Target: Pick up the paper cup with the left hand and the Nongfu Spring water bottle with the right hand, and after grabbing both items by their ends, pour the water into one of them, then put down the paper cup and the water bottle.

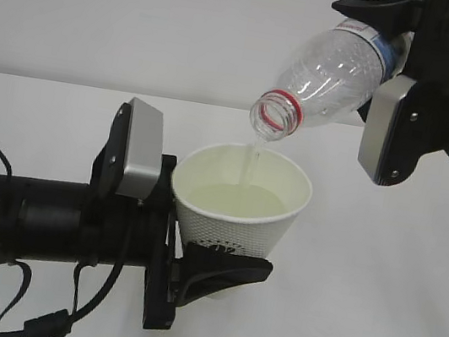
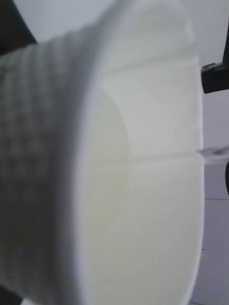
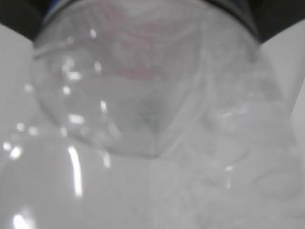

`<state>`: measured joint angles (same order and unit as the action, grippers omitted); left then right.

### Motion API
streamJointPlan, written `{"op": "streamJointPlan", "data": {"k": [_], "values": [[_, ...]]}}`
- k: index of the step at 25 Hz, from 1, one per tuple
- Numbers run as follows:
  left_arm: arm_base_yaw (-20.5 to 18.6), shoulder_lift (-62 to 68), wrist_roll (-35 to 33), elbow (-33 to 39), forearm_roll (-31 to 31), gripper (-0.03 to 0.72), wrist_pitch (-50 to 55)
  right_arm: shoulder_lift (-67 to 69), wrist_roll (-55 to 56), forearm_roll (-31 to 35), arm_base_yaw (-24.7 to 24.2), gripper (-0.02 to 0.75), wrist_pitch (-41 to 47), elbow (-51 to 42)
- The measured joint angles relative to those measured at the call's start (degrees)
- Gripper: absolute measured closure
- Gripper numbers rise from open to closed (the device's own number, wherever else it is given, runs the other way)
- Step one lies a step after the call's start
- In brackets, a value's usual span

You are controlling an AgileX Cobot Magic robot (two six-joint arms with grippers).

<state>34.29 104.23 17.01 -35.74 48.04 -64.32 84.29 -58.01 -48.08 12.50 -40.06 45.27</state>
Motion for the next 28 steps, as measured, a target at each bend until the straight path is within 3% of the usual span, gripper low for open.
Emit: {"op": "streamJointPlan", "data": {"k": [18, 28], "values": [[0.0, 0.0, 0.0, 0.0, 0.0, 0.192, 0.32, 0.0, -0.99, 0.0, 0.0, 0.226, -0.22, 0.0], [0.0, 0.0, 0.0, 0.0, -0.1, 0.192, 0.45, 0.0, 6.72, 0.0, 0.0, 0.226, -0.22, 0.0]]}}
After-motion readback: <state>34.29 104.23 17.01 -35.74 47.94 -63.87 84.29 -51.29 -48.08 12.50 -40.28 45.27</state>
